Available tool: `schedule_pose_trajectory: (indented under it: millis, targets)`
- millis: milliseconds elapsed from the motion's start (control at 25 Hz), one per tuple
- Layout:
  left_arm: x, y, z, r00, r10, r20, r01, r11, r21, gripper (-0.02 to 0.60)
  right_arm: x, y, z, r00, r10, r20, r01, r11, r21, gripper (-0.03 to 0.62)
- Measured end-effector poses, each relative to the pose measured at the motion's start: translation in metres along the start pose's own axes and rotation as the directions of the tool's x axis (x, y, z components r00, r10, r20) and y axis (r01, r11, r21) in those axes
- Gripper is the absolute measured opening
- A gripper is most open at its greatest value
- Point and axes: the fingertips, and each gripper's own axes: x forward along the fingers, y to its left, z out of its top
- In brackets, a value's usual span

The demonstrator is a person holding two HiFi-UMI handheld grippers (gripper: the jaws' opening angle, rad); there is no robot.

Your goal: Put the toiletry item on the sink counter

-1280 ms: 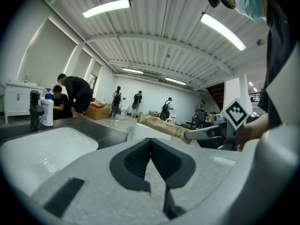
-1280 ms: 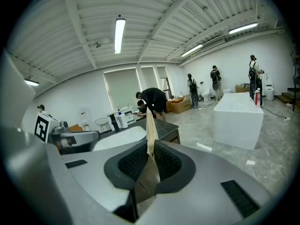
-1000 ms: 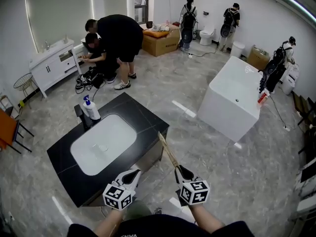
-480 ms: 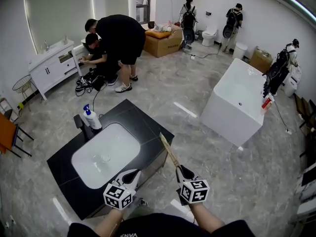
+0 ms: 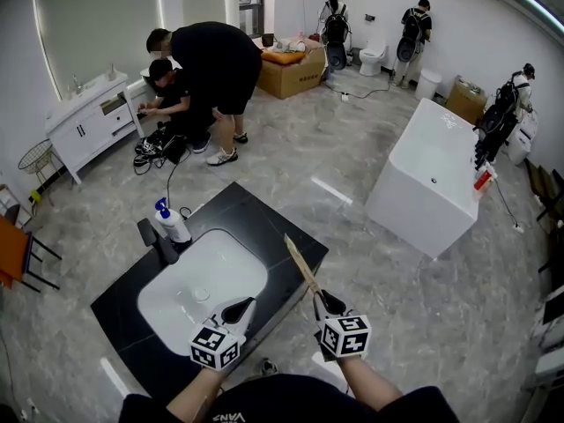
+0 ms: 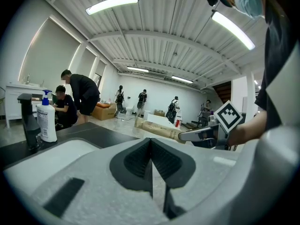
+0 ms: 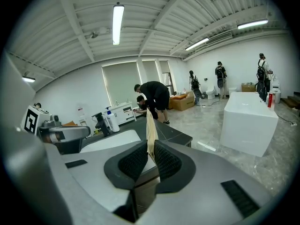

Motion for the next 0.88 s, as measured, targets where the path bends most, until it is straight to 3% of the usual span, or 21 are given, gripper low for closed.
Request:
schedule_pose_trajectory:
  millis: [400,880]
  targets:
    - [-0.003,0.029,-0.005,1.000,0.009,-0.018,-0.009,1.000,-0.025,0.011,0.041,0.004,-0.005,0.999,-0.016,-0.040,0.015,1.000,-0.014,0.043]
    - [0.031,0.051,0.001,0.994,0.105,-0.010,-0.105,0.992,-0.074,0.011,0.111,-0.026,0.005,0.993,0.045,-0.106,-0.052,0.997,-0.061,0.043]
